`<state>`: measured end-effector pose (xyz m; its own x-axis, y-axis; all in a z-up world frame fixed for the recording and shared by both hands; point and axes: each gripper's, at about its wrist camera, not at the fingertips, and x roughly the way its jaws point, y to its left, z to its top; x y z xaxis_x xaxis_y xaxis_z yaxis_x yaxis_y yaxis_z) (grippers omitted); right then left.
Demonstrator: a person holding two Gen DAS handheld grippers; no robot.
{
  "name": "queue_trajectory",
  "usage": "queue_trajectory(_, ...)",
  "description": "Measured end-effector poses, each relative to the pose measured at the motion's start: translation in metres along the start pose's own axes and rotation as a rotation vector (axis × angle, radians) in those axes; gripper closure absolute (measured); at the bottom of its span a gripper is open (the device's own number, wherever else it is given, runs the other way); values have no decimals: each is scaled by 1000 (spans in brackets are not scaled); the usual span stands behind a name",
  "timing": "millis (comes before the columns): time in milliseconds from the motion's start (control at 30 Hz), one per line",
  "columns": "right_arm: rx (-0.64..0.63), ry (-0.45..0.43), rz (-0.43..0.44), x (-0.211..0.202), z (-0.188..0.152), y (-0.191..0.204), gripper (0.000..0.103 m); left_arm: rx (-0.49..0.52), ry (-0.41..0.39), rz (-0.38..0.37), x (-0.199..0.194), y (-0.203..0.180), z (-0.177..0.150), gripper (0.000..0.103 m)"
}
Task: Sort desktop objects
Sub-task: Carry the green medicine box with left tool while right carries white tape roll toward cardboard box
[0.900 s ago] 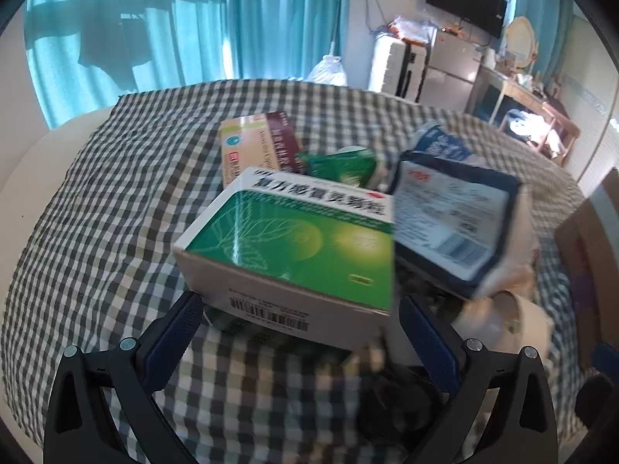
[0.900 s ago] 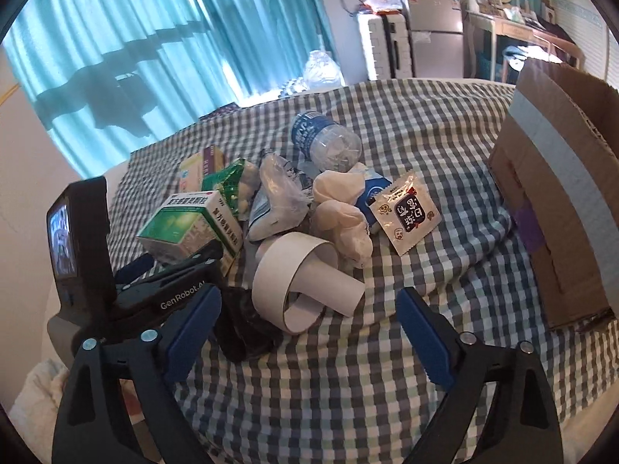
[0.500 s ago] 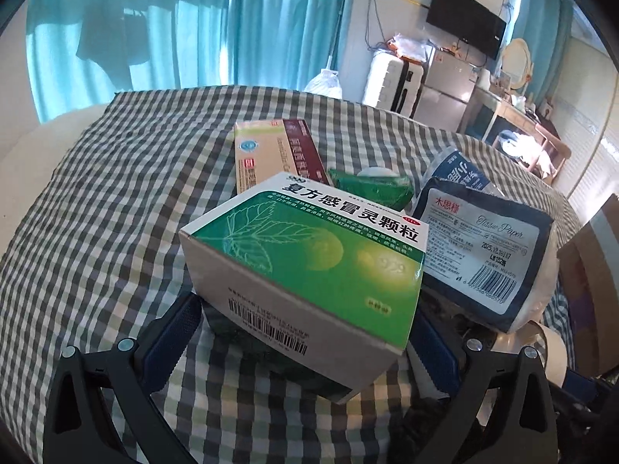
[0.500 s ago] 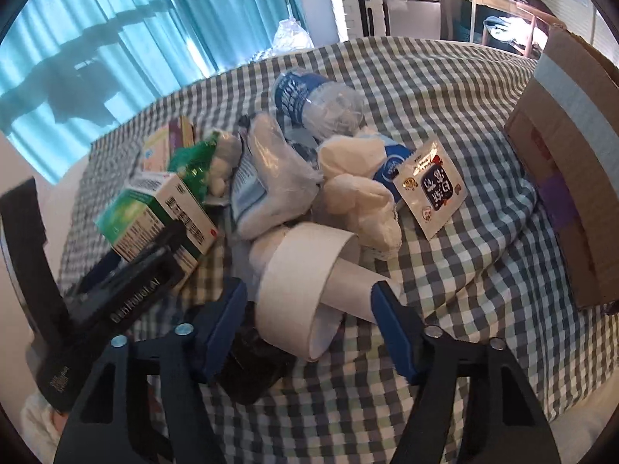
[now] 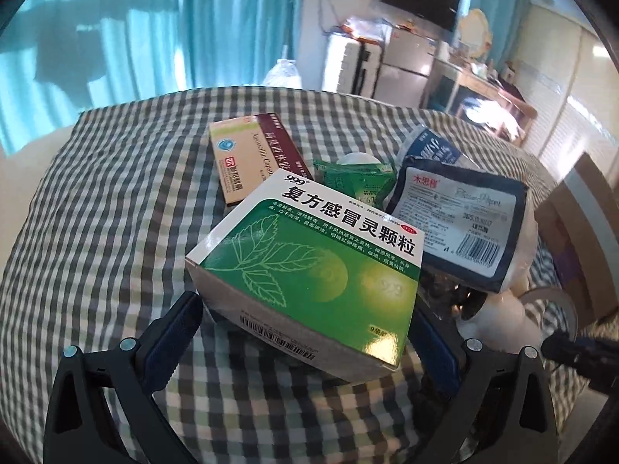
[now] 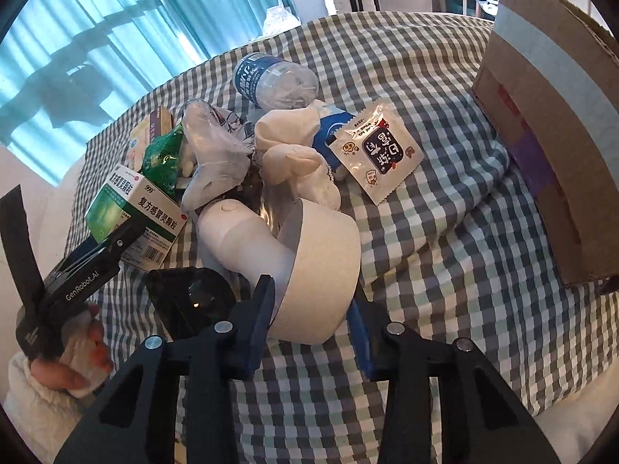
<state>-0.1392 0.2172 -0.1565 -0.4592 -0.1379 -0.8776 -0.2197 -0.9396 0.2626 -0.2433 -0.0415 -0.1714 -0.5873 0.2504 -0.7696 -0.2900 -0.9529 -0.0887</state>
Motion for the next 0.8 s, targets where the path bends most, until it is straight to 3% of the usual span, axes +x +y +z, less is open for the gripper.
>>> queue_trajectory(167,-6,10,21,3,8,1,66,138,11,-47,7,-3,6,0)
queue_trajectory(267,-6,17,33,6,9,3,66,155,15,-96,16,-4,12,0)
queue_trajectory(433,-4,23,37,7,8,2,66,264,-25,-16,18,-30,13,2)
queue_trajectory(667,-58,-20,28,-11,9,10,69,197,-49,-24,-8,-46,9,3)
queue_trajectory(800,-78,-44,1,-27,5,11,73,143,-35,7,-34,-48,6,3)
